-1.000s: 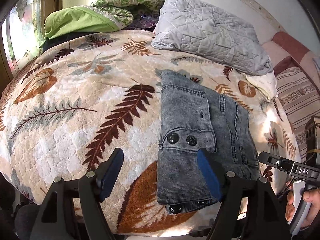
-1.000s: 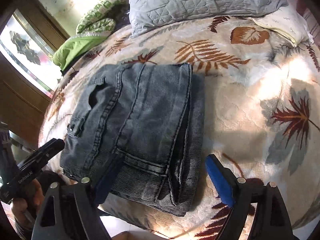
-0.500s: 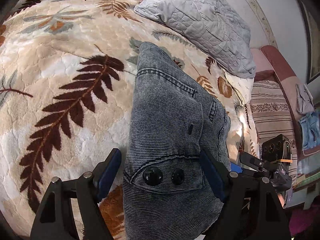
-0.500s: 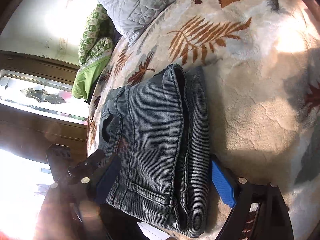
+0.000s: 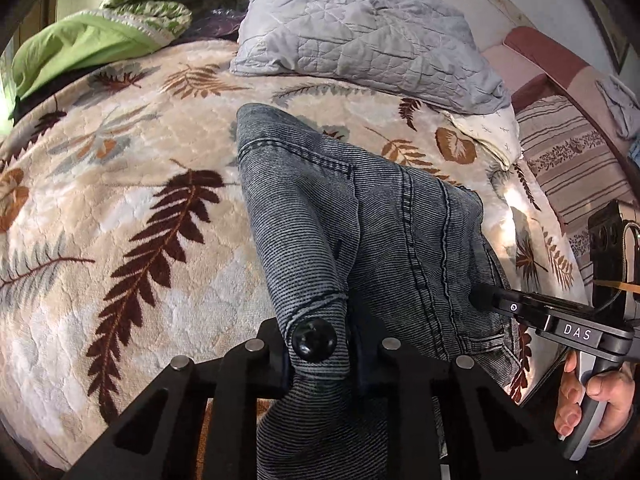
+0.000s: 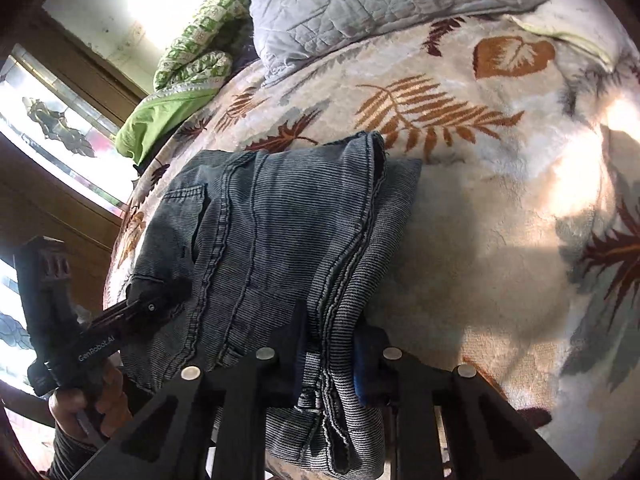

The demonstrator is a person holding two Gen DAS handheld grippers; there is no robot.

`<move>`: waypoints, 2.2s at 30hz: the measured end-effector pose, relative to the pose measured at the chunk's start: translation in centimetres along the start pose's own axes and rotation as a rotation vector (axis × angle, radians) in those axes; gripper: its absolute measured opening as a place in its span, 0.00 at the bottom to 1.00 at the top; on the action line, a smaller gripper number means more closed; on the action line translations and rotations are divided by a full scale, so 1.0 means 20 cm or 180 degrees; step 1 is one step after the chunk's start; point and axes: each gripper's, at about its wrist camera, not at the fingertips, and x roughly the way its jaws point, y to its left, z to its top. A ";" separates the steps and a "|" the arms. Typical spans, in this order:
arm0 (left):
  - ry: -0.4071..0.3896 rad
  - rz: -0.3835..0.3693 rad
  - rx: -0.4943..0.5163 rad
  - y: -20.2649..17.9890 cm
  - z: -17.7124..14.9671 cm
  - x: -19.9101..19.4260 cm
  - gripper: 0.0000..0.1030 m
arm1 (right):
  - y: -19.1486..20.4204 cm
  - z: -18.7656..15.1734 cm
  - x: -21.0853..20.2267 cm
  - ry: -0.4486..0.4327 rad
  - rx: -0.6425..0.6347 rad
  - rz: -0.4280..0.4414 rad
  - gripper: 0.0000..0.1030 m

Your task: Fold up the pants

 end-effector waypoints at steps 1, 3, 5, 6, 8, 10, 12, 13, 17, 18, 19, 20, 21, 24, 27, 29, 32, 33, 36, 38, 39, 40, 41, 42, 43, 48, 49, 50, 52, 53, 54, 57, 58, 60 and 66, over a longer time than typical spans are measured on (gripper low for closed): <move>-0.0069 0.0035 0.0075 -0.02 0.01 -0.04 0.22 | 0.03 0.00 -0.03 -0.0056 -0.0060 -0.0008 0.19; -0.0206 0.0076 0.0200 -0.06 0.03 -0.12 0.22 | 0.08 0.00 -0.09 -0.0149 -0.0158 -0.0003 0.18; -0.0312 0.0029 0.0226 -0.07 0.08 -0.18 0.22 | 0.12 0.02 -0.16 -0.0247 -0.0238 -0.0016 0.18; -0.0362 -0.0008 0.0220 -0.07 0.11 -0.20 0.22 | 0.13 0.04 -0.20 -0.0299 -0.0251 -0.0007 0.18; -0.0468 -0.0087 0.0233 -0.08 0.17 -0.22 0.23 | 0.13 0.09 -0.27 -0.0416 -0.0276 -0.0006 0.18; -0.0522 -0.0065 0.0268 -0.10 0.24 -0.20 0.23 | 0.13 0.16 -0.32 -0.0495 -0.0297 -0.0017 0.18; -0.0515 -0.0093 0.0217 -0.09 0.30 -0.16 0.23 | 0.13 0.24 -0.33 -0.0545 -0.0316 -0.0047 0.18; -0.0492 -0.0103 0.0168 -0.09 0.34 -0.12 0.23 | 0.13 0.28 -0.32 -0.0550 -0.0307 -0.0060 0.18; -0.0373 -0.0096 0.0083 -0.06 0.36 0.05 0.24 | 0.06 0.34 -0.22 -0.0498 -0.0228 -0.0081 0.18; -0.0345 -0.0074 0.0091 -0.05 0.36 0.09 0.24 | 0.04 0.35 -0.19 -0.0498 -0.0202 -0.0096 0.18; -0.0319 -0.0046 0.0081 -0.05 0.36 0.14 0.24 | 0.02 0.36 -0.15 -0.0509 -0.0181 -0.0126 0.18; -0.0280 -0.0018 0.0070 -0.04 0.36 0.18 0.24 | 0.00 0.37 -0.11 -0.0520 -0.0151 -0.0155 0.18; -0.0223 0.0010 0.0052 -0.03 0.36 0.22 0.25 | -0.02 0.37 -0.08 -0.0514 -0.0104 -0.0167 0.18; -0.0017 0.0100 -0.0066 0.02 0.32 0.33 0.36 | -0.07 0.37 0.06 -0.0351 -0.0047 -0.0307 0.21; -0.0101 0.0180 -0.0141 0.06 0.30 0.29 0.63 | -0.14 0.35 0.08 -0.0273 0.0060 -0.0367 0.36; -0.0189 0.0223 -0.0141 0.06 0.29 0.20 0.66 | -0.13 0.35 0.04 -0.0323 0.0027 -0.0531 0.55; -0.0346 0.0496 -0.0030 0.02 0.26 0.08 0.72 | -0.06 0.34 -0.08 -0.0492 -0.0144 -0.0622 0.56; -0.0362 0.0573 -0.0003 0.01 0.24 0.05 0.76 | -0.02 0.32 -0.12 -0.0526 -0.0206 -0.0634 0.57; -0.0310 0.0725 0.0034 0.00 0.17 0.06 0.78 | 0.08 0.25 -0.15 -0.0541 -0.0453 -0.0719 0.65; -0.0187 0.0816 0.0026 0.00 0.12 0.13 0.79 | 0.11 0.19 -0.10 -0.0420 -0.0558 -0.0800 0.65; -0.0134 0.0883 0.0021 0.01 0.10 0.17 0.82 | 0.11 0.17 -0.04 -0.0300 -0.0568 -0.0838 0.66; -0.0139 0.0922 0.0028 0.01 0.09 0.18 0.84 | 0.09 0.14 0.03 -0.0135 -0.0570 -0.0904 0.69; -0.0182 0.0952 0.0032 0.00 0.10 0.17 0.85 | 0.07 0.12 0.08 -0.0048 -0.0570 -0.0938 0.70; -0.0183 0.0970 0.0047 0.00 0.10 0.16 0.85 | 0.06 0.11 0.07 -0.0140 -0.0517 -0.0900 0.72; -0.0163 0.0971 0.0067 -0.01 0.11 0.14 0.85 | 0.05 0.11 0.05 -0.0153 -0.0445 -0.0887 0.72; -0.0265 0.0906 0.0018 -0.02 0.10 0.02 0.85 | 0.10 0.10 -0.07 -0.0262 -0.0555 -0.0956 0.73; -0.0285 0.0886 0.0010 -0.03 0.09 0.00 0.85 | 0.10 0.08 -0.11 -0.0321 -0.0540 -0.0930 0.75; -0.0277 0.0872 0.0018 -0.03 0.07 -0.01 0.85 | 0.10 0.06 -0.14 -0.0387 -0.0513 -0.0878 0.76; -0.0259 0.0890 0.0017 -0.04 0.03 -0.02 0.86 | 0.09 0.00 -0.18 -0.0535 -0.0470 -0.0793 0.84; -0.0270 0.0896 0.0004 -0.04 0.02 -0.03 0.86 | 0.08 -0.03 -0.20 -0.0597 -0.0470 -0.0766 0.85; -0.0276 0.0903 -0.0012 -0.04 0.00 -0.04 0.86 | 0.08 -0.06 -0.20 -0.0645 -0.0480 -0.0748 0.86; -0.0220 0.0952 -0.0056 -0.05 -0.03 -0.06 0.86 | 0.08 -0.11 -0.20 -0.0693 -0.0494 -0.0749 0.86; -0.0216 0.0962 -0.0043 -0.06 -0.03 -0.07 0.86 | 0.09 -0.12 -0.21 -0.0705 -0.0515 -0.0735 0.86; -0.0282 0.1005 -0.0038 -0.09 -0.04 -0.12 0.86 | 0.10 -0.12 -0.23 -0.0758 -0.0567 -0.0772 0.88; -0.0504 0.1046 -0.0098 -0.16 -0.06 -0.25 0.94 | 0.14 -0.16 -0.29 -0.0754 -0.0662 -0.0742 0.93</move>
